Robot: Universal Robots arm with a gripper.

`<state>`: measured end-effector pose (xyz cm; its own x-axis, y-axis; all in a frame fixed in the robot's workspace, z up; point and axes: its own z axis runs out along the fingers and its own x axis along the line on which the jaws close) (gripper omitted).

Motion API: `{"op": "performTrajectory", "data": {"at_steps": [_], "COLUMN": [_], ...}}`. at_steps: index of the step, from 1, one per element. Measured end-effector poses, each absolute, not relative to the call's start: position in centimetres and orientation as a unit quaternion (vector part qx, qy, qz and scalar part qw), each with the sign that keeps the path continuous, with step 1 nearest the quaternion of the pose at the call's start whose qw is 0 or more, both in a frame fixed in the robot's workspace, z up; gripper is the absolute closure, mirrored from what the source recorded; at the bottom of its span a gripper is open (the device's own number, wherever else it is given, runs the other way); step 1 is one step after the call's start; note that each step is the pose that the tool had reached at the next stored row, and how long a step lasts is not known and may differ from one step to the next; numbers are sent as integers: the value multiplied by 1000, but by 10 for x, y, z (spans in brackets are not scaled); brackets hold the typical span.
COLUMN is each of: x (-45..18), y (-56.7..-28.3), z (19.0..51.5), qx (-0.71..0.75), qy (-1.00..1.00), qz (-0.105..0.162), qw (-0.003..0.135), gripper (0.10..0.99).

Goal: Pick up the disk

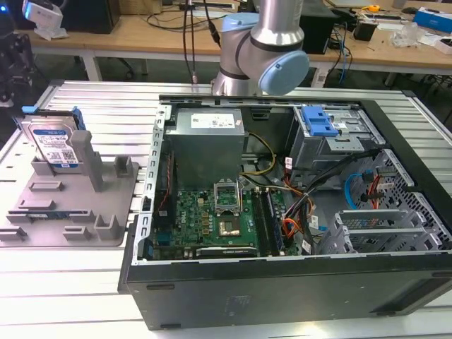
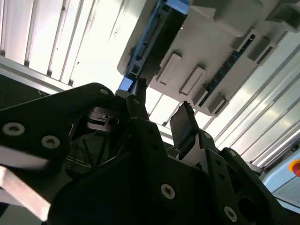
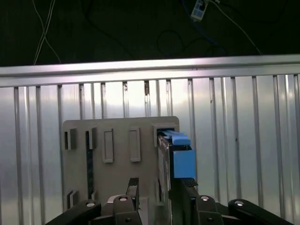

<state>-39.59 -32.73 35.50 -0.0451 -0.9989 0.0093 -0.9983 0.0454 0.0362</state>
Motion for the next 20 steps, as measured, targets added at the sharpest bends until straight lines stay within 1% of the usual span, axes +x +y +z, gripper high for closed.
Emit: {"op": "performTrajectory", "data": {"at_steps": [2, 4, 9, 12, 16, 20], "x": [-396, -399, -405, -405, -406, -407], "y": [-317, -307, -307, -307, -307, -308], "z": [355, 354, 354, 353, 352, 350], "qx": [691, 691, 691, 691, 691, 691], "qy": [-723, -723, -722, -722, -722, -722], "qz": [-9, -1, 8, 7, 2, 2], "qw": [17, 24, 33, 32, 22, 21], "gripper": [604, 604, 604, 604, 604, 604]}}
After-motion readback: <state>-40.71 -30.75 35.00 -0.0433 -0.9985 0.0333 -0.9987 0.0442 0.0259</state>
